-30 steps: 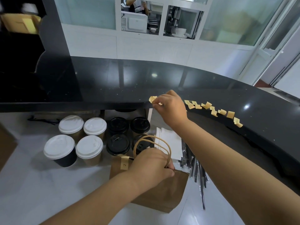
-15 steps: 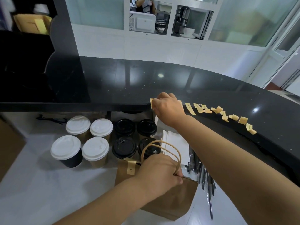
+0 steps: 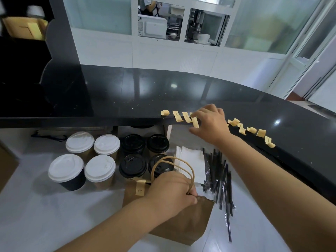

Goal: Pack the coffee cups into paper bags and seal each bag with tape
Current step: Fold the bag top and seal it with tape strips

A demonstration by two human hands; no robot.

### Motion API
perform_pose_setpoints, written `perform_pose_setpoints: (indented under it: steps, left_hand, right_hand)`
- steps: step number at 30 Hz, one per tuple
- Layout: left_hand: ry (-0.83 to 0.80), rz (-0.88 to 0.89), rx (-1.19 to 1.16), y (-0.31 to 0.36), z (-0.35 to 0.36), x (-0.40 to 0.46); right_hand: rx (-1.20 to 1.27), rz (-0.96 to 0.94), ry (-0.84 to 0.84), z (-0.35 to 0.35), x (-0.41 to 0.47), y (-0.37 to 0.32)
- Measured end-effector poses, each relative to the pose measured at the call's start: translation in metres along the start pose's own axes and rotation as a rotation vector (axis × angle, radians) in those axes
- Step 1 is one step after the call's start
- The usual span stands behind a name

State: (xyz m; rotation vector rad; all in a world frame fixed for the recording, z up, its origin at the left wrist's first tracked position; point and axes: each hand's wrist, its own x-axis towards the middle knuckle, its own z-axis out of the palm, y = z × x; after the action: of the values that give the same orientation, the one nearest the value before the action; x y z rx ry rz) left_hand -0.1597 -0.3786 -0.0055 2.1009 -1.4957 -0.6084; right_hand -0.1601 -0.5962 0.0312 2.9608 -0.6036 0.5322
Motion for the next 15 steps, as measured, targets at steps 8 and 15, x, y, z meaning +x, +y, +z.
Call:
perform_pose_setpoints:
  steps: [8,15]
  left_hand:
    - [0.014,-0.004,-0.001,0.001,0.0,-0.001]
    - [0.017,0.008,0.004,0.0,-0.001,-0.002]
  right_hand:
    - [-0.085,-0.008,0.121,0.013,-0.006,0.005]
    - [-0.085,-0.013,0.242,0.02,0.005,-0.006]
